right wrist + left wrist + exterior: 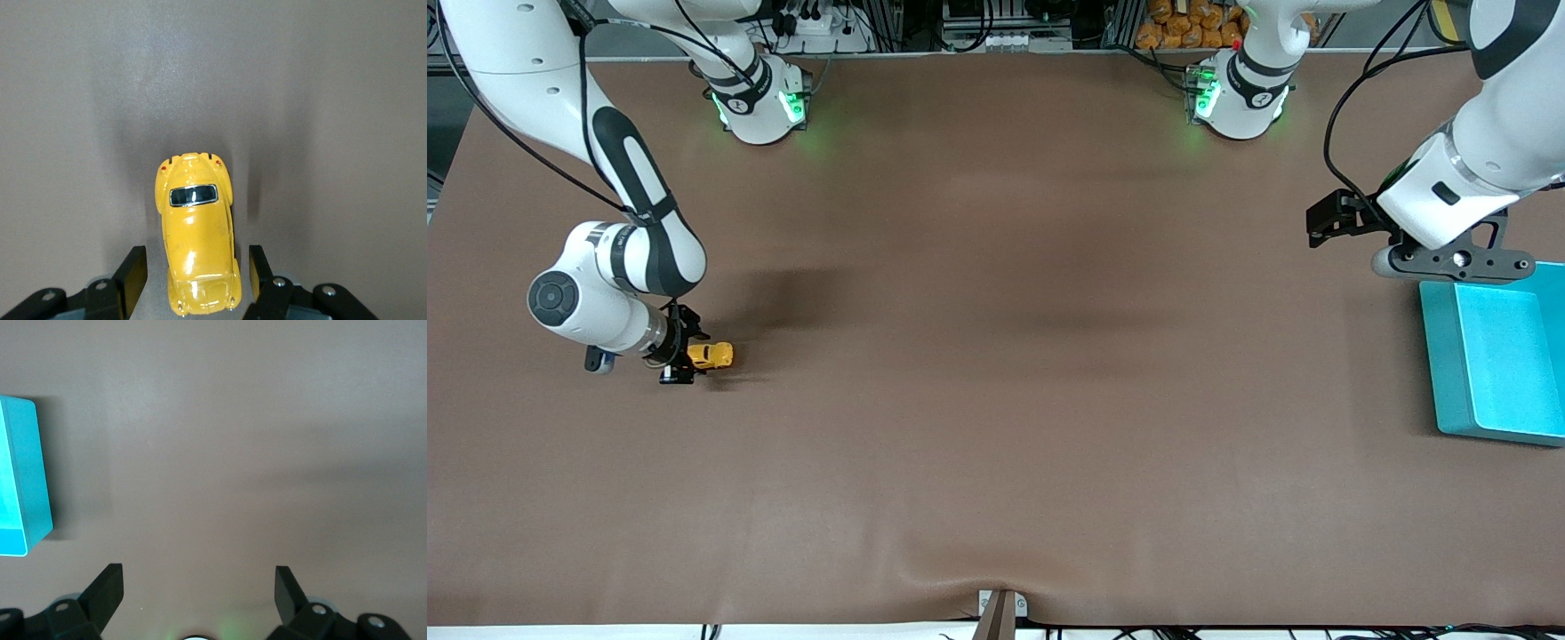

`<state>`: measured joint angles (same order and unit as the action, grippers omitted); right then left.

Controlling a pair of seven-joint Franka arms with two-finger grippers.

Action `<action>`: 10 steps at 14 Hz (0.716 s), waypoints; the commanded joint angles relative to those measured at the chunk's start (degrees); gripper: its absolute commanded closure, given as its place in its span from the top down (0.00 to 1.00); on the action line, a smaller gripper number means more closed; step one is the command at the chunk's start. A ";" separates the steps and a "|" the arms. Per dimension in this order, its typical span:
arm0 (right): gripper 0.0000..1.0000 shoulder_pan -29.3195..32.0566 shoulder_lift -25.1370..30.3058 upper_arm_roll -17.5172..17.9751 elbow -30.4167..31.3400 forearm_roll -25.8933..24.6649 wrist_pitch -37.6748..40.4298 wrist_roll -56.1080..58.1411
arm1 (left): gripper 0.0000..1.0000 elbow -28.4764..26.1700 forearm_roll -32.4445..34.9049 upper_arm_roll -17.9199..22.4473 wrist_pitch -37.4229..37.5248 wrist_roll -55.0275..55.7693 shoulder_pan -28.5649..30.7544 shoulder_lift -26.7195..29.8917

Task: Wind and store yellow beetle car
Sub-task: 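Close the right gripper on the yellow car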

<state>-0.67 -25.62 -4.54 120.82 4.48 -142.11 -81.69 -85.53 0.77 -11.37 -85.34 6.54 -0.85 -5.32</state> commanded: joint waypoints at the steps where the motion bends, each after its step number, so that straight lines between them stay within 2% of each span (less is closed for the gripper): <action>1: 0.65 -0.30 1.89 -0.12 2.05 0.53 -0.10 -0.49 | 1.00 0.80 1.43 -0.14 -0.09 0.93 -0.29 -0.30; 2: 0.59 -0.30 1.89 -0.12 2.13 0.53 -0.10 -0.58 | 1.00 0.80 1.43 -0.14 -0.09 0.93 -0.20 -0.30; 3: 0.37 -0.30 1.89 -0.12 2.05 0.53 -0.10 -0.49 | 1.00 0.80 1.43 -0.14 -0.09 0.93 -0.11 -0.30; 4: 0.30 -0.30 1.72 -0.20 2.13 0.53 -0.27 -0.49 | 1.00 0.80 1.43 -0.14 -0.09 0.93 -0.11 -0.30; 5: 0.29 -0.30 1.63 -0.20 2.14 0.53 -0.28 -0.49 | 1.00 0.80 1.43 -0.14 -0.09 0.93 -0.20 -0.30; 7: 0.17 -0.21 1.45 -0.12 2.05 0.53 -0.36 -0.49 | 1.00 0.80 1.43 -0.14 -0.09 0.93 -0.20 -0.30; 10: 0.12 0.22 1.19 -0.12 1.96 0.53 -0.45 -0.67 | 1.00 0.80 1.43 -0.14 -0.09 0.93 -0.20 -0.30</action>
<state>-0.66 -25.51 -4.63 121.23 4.48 -142.17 -81.70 -85.53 0.77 -11.34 -85.35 6.58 -0.85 -5.32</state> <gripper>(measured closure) 0.568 0.000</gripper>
